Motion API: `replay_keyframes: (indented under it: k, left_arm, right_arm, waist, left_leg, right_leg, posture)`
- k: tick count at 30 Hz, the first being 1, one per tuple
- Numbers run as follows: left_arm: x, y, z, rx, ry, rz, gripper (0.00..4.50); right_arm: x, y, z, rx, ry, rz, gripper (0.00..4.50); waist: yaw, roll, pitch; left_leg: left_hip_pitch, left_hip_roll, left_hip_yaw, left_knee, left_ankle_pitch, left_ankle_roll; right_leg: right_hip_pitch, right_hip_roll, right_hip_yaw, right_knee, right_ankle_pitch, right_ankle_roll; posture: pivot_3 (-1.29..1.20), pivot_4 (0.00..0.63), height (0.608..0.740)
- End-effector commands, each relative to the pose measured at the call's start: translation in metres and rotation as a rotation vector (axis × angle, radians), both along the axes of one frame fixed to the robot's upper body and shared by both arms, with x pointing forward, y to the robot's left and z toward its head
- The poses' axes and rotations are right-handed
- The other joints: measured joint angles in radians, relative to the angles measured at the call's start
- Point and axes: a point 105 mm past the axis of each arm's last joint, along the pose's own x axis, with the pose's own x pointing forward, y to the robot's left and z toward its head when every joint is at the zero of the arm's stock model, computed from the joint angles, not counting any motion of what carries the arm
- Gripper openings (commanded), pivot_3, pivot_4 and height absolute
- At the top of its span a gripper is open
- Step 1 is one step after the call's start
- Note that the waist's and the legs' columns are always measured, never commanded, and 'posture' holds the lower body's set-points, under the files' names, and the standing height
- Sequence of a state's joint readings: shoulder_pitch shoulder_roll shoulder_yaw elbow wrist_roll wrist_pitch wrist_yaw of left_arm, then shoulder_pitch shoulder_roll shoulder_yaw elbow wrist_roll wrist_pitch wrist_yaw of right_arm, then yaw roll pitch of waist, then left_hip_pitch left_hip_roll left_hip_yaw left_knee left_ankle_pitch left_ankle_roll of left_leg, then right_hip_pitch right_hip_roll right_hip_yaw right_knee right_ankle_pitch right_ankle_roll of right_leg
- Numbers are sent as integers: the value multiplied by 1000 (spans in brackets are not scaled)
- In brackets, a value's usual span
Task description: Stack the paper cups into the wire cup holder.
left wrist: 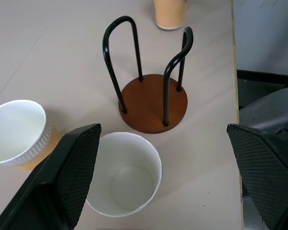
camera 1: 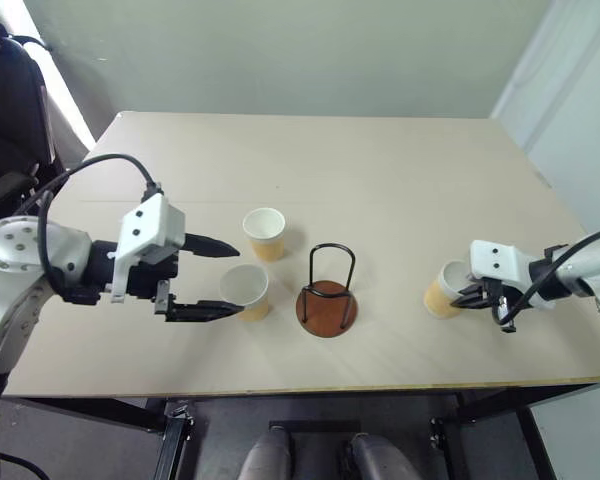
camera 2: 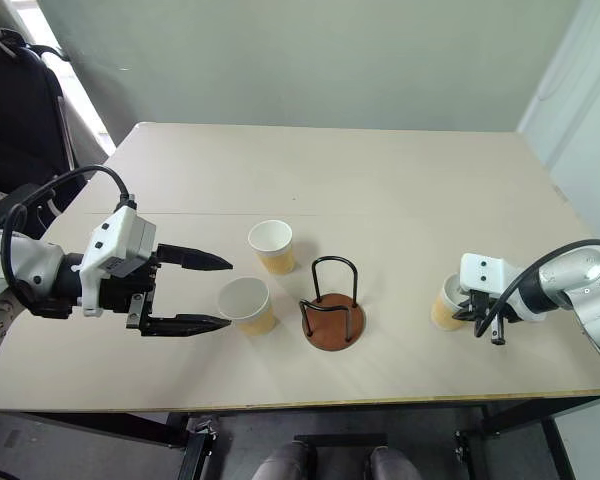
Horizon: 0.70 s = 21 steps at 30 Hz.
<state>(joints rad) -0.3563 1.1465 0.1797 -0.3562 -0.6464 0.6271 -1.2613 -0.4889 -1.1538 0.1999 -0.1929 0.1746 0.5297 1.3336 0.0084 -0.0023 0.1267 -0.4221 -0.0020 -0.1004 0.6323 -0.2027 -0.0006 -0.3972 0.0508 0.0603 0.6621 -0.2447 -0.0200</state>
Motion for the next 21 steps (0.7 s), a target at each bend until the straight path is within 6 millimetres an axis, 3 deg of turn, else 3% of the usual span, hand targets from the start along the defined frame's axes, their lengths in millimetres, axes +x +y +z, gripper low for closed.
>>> replay_keyframes:
  k: [1,4,7,9,11,16,21]
  left_arm:
    - [-3,2,12,7,-54,12,4500]
    - [-1,10,11,16,-55,48,4500]
    - [-1,15,9,27,-53,70,4500]
    - [-2,15,9,24,-52,71,4500]
    - [-3,13,8,21,-52,69,4500]
    - [-4,11,7,17,-52,68,4500]
    - [-4,13,7,21,-56,83,4500]
  right_arm:
    - [1,11,34,92,-65,83,78]
    - [-7,33,89,294,-129,207,78]
    - [-11,48,129,403,-201,291,78]
    - [-16,67,162,499,-269,377,78]
    - [-28,92,179,586,-256,487,78]
    - [-27,123,151,525,-204,546,78]
    - [-21,135,124,460,-185,568,78]
  waist:
    - [0,0,0]
    - [-2,1,1]
    - [-5,1,1]
    - [-5,1,1]
    - [-7,1,1]
    - [-3,1,0]
    - [-3,1,1]
  left_leg:
    - [0,0,0,0,0,0]
    - [-1,0,0,0,0,0]
    - [-1,0,1,-1,0,0]
    - [0,0,1,-1,0,0]
    - [0,1,1,-1,0,0]
    - [0,1,0,-2,0,0]
    - [-2,1,0,-1,0,0]
  right_leg:
    - [0,0,0,0,0,0]
    - [-1,0,0,0,0,0]
    - [-1,0,0,0,0,0]
    - [-1,0,0,0,-1,-1]
    - [-2,0,0,0,-1,-2]
    - [-1,0,-1,0,-3,-5]
    - [-3,0,-1,0,-2,-4]
  posture:
    - [0,150,740]
    - [0,150,740]
    - [0,150,740]
    - [0,150,740]
    - [0,150,740]
    - [0,150,740]
    - [0,150,740]
